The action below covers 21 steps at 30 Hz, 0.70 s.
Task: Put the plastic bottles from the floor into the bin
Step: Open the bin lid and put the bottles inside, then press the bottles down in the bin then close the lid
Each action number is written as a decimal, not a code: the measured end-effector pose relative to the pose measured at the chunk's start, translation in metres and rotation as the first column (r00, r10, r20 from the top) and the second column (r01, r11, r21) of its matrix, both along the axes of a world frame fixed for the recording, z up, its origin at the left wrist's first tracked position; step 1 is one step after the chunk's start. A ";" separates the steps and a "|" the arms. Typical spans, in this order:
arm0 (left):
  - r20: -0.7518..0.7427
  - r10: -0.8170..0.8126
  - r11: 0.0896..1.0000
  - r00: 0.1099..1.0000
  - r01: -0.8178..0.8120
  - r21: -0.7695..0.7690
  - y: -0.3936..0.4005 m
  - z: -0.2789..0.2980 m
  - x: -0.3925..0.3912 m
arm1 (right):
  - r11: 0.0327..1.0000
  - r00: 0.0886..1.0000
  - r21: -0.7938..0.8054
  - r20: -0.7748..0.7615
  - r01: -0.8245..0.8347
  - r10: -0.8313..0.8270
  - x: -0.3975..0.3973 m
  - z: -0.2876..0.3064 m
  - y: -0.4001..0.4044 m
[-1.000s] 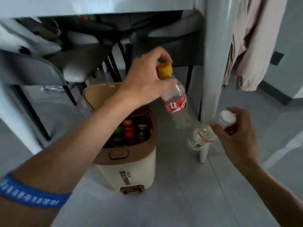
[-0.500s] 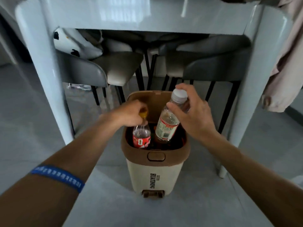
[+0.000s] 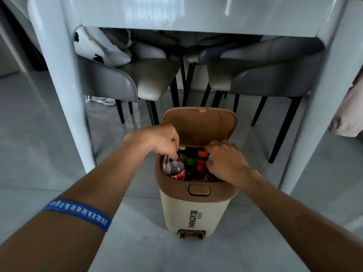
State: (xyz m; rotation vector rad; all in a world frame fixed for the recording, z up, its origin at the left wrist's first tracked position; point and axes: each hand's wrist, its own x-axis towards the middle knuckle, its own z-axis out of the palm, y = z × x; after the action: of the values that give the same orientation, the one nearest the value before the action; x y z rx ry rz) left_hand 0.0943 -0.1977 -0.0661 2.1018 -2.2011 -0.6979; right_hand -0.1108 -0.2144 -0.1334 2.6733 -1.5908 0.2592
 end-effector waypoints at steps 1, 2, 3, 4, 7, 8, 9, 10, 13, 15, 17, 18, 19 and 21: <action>-0.014 -0.003 1.000 1.000 0.003 -0.001 0.000 -0.001 0.003 | 0.999 0.998 0.017 0.032 -0.046 0.046 0.011 0.005 -0.003; -0.029 -0.005 1.000 1.000 0.005 -0.003 0.000 -0.001 0.006 | 0.992 0.994 0.094 0.078 -0.078 0.071 0.021 0.006 -0.007; -0.045 -0.004 1.000 0.999 0.003 -0.005 0.000 -0.003 0.009 | 0.976 0.992 0.198 0.099 -0.092 0.074 0.031 0.006 -0.010; -0.061 -0.006 1.000 0.998 0.006 -0.006 -0.001 -0.004 0.011 | 0.955 0.995 0.286 0.077 -0.081 0.061 0.041 0.002 -0.015; -0.110 -0.015 1.000 0.994 0.013 -0.017 -0.001 -0.008 0.015 | 0.955 0.971 0.297 -0.234 0.019 0.054 0.063 -0.021 -0.028; -0.124 -0.017 1.000 0.992 0.014 -0.019 -0.001 -0.008 0.015 | 0.963 0.944 0.268 -0.325 0.034 0.057 0.068 -0.025 -0.031; -0.132 -0.018 1.000 0.991 0.015 -0.022 0.000 -0.009 0.016 | 0.969 0.926 0.246 -0.371 0.031 0.064 0.072 -0.027 -0.033; -0.138 -0.022 1.000 0.990 0.019 -0.022 0.000 -0.008 0.017 | 0.970 0.923 0.240 -0.378 0.021 0.074 0.072 -0.027 -0.036; -0.155 -0.039 0.999 0.987 0.034 -0.034 0.004 -0.006 0.017 | 0.953 0.974 0.303 -0.215 -0.003 0.071 0.062 -0.019 -0.036; -0.180 -0.040 0.997 0.983 0.026 -0.079 0.004 0.003 0.018 | 0.950 0.999 0.312 -0.038 0.013 -0.002 0.049 -0.002 -0.036; -0.179 -0.041 0.995 0.983 0.024 -0.099 -0.002 0.007 0.016 | 0.973 0.995 0.230 0.097 0.008 -0.031 0.035 0.022 -0.037; -0.142 -0.059 0.996 0.988 0.049 -0.079 -0.005 0.006 0.014 | 0.982 0.989 0.189 0.145 -0.015 -0.013 0.030 0.033 -0.038; -0.083 -0.083 0.996 0.993 0.080 -0.039 -0.007 0.000 0.009 | 0.985 0.987 0.167 0.161 -0.042 0.014 0.026 0.042 -0.038; 0.061 -0.133 0.989 0.989 0.129 0.068 -0.009 -0.024 -0.002 | 0.980 0.994 0.188 0.098 -0.066 0.048 0.023 0.050 -0.035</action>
State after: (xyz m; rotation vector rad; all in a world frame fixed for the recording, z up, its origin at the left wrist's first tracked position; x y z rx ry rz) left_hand 0.0926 -0.2066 -0.0903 2.0511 -2.4017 -0.7272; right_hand -0.0877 -0.2494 -0.0834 2.8947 -1.6453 0.2473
